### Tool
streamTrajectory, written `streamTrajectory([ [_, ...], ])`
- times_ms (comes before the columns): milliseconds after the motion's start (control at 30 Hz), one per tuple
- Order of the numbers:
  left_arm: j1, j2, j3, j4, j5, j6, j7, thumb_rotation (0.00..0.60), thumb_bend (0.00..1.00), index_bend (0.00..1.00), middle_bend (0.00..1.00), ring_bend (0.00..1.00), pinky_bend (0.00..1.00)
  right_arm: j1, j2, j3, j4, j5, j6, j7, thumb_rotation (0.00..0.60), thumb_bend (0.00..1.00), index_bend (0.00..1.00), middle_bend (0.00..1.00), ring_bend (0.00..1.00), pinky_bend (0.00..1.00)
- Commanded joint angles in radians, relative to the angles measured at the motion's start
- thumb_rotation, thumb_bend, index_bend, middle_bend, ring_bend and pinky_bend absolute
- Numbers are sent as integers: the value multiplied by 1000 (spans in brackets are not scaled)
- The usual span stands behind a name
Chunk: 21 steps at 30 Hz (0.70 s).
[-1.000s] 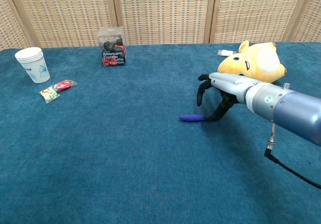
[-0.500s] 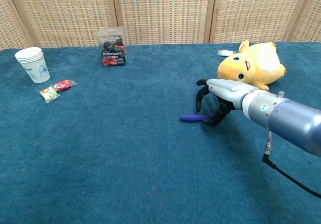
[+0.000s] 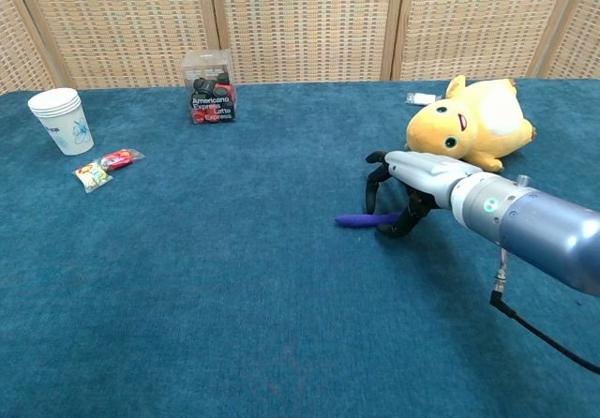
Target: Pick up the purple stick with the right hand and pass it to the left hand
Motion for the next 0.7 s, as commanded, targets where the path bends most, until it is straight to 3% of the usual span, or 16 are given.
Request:
streamTrajectory([
  [33, 0, 1, 0, 0, -1, 1, -2, 600, 0, 0, 0, 0, 0, 2, -5, 1, 8, 5, -1, -2, 600, 511, 510, 0, 0, 0],
  [700, -2, -1, 3, 2, -5, -2, 0, 600, 0, 0, 0, 0, 0, 2, -14, 1, 25, 9, -6, 17, 600, 552, 581, 0, 0, 0],
])
